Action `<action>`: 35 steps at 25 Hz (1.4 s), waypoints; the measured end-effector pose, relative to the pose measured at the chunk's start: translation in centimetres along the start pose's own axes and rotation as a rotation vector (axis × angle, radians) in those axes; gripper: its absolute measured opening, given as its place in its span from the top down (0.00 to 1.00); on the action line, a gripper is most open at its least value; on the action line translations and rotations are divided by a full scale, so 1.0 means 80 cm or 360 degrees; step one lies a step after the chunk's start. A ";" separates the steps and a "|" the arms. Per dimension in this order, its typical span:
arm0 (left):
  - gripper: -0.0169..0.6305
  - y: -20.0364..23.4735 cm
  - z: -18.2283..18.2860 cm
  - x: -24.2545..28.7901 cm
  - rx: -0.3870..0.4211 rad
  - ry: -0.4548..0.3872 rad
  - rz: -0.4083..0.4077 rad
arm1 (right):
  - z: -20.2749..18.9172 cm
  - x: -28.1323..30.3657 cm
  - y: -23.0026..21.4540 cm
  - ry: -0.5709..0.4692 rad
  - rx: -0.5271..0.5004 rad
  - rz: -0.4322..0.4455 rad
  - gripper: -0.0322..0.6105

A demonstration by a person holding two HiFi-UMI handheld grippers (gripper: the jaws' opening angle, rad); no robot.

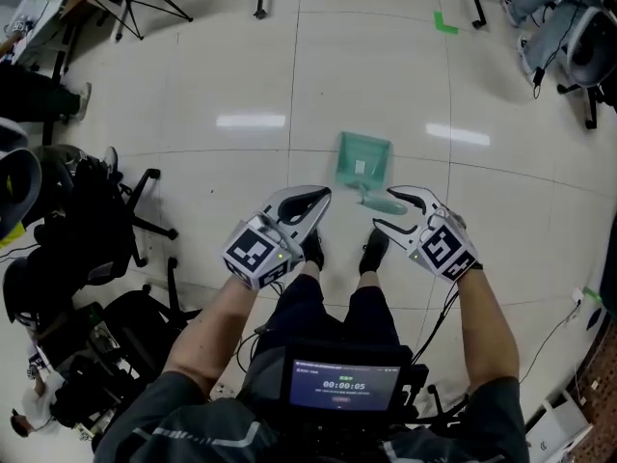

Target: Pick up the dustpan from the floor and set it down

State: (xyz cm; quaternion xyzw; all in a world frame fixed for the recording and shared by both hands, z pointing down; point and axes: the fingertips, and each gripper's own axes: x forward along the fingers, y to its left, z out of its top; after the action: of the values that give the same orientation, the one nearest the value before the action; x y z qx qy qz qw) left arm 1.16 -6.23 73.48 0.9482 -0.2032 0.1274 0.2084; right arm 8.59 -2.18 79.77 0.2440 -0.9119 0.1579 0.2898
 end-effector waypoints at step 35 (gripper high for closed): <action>0.95 -0.056 0.180 -0.103 -0.0099 -0.0222 0.0012 | 0.198 -0.113 0.067 -0.0200 -0.0140 0.0091 0.70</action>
State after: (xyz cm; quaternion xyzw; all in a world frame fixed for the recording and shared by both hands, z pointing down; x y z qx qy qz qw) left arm -1.89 -6.24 56.59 0.9471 -0.2247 0.0555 0.2225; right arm 5.00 -1.31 61.10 0.2143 -0.9409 0.1103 0.2378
